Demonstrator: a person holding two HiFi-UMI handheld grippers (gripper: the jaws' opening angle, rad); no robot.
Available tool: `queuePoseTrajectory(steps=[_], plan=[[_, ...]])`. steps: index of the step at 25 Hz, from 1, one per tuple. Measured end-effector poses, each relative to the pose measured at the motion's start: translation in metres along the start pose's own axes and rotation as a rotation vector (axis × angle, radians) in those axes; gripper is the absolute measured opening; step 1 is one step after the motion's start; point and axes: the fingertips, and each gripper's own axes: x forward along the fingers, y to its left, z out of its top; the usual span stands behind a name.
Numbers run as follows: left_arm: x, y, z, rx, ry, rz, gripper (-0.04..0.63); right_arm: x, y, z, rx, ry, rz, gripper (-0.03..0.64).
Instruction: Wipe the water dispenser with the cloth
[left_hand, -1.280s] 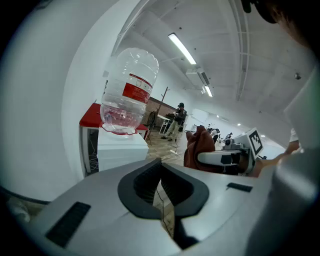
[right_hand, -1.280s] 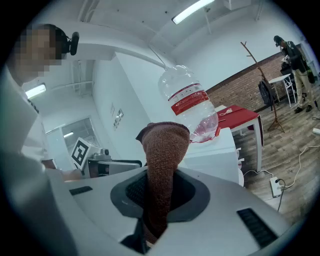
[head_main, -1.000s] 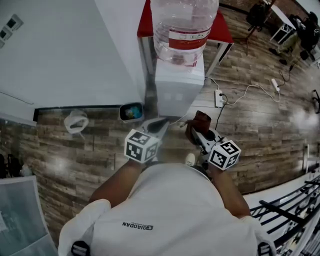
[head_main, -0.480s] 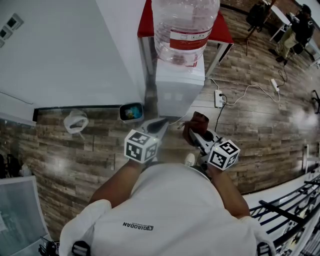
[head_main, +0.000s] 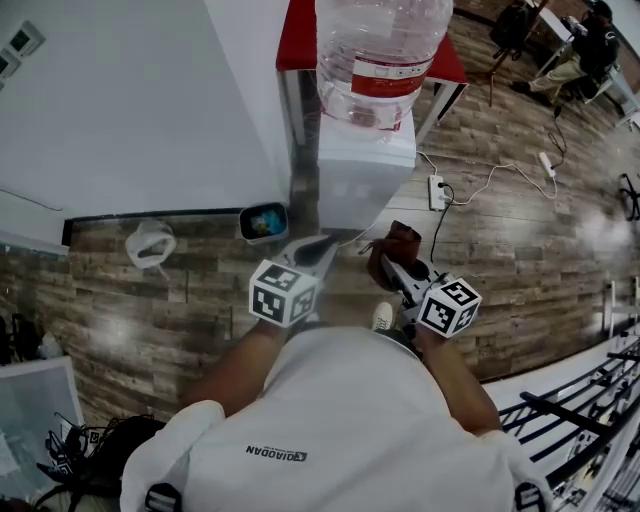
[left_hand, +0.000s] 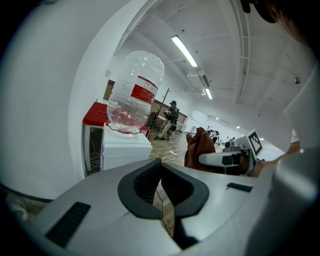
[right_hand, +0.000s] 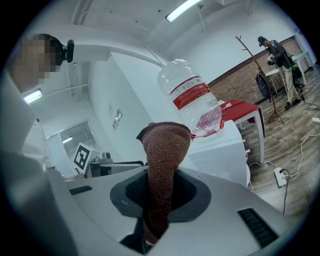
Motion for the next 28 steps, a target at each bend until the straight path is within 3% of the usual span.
queuePoseTrajectory(steps=[16, 28], plan=[[-0.04, 0.046, -0.007, 0.041, 0.023, -0.056, -0.011, 0.039, 0.042, -0.01, 0.015, -0.031, -0.054, 0.058], [-0.026, 0.084, 0.001, 0.022, 0.009, 0.011, -0.011, 0.1, 0.012, 0.023, 0.014, 0.051, -0.025, 0.058]])
